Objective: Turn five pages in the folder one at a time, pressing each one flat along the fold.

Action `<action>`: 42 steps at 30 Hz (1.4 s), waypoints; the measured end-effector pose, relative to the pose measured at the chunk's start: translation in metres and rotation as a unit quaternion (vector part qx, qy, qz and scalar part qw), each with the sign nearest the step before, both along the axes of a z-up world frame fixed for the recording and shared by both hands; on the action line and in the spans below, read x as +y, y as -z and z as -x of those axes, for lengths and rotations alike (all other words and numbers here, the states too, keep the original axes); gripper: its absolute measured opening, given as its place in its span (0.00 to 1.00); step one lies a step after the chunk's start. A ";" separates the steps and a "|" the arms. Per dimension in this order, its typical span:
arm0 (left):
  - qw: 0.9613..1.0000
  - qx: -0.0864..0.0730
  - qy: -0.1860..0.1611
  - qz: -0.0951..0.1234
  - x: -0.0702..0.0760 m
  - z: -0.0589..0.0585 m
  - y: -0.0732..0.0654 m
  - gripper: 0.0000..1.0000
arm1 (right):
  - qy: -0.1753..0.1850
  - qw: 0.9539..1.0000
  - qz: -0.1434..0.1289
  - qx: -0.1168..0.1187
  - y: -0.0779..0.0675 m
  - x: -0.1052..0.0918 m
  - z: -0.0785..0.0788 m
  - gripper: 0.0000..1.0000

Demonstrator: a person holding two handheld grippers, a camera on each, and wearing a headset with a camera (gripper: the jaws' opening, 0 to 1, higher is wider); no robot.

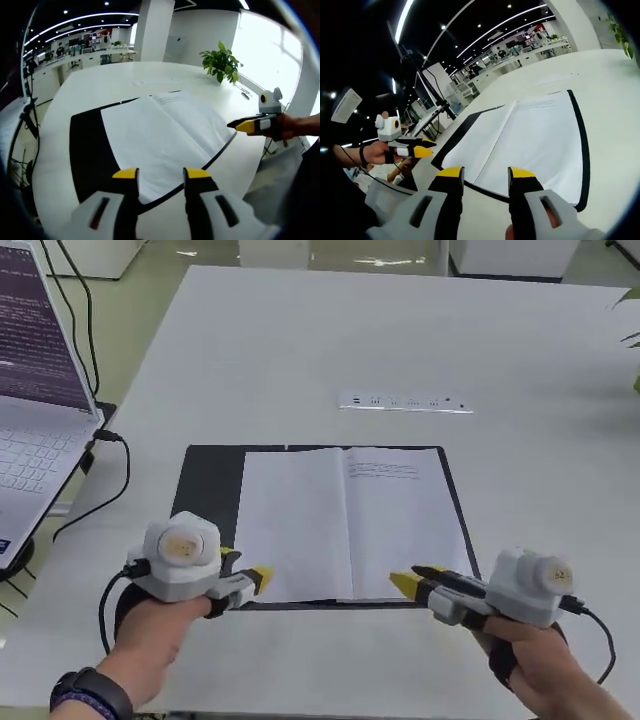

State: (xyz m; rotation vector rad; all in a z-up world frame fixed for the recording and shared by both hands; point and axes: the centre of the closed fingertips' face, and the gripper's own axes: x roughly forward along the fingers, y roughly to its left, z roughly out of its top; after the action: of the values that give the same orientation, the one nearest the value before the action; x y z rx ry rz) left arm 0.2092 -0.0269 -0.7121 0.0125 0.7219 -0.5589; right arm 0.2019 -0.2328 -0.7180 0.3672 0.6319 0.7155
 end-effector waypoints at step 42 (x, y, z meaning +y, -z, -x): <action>0.998 -0.044 -0.027 -0.042 0.043 0.050 -0.047 0.60 | 0.027 0.996 0.069 -0.053 -0.039 -0.077 0.037 0.60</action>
State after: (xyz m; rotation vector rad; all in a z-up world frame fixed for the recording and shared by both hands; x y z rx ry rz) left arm 0.1592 0.0165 -0.6654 0.0945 0.6574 -0.4734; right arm 0.1654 -0.3099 -0.6793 0.2162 0.5651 0.6306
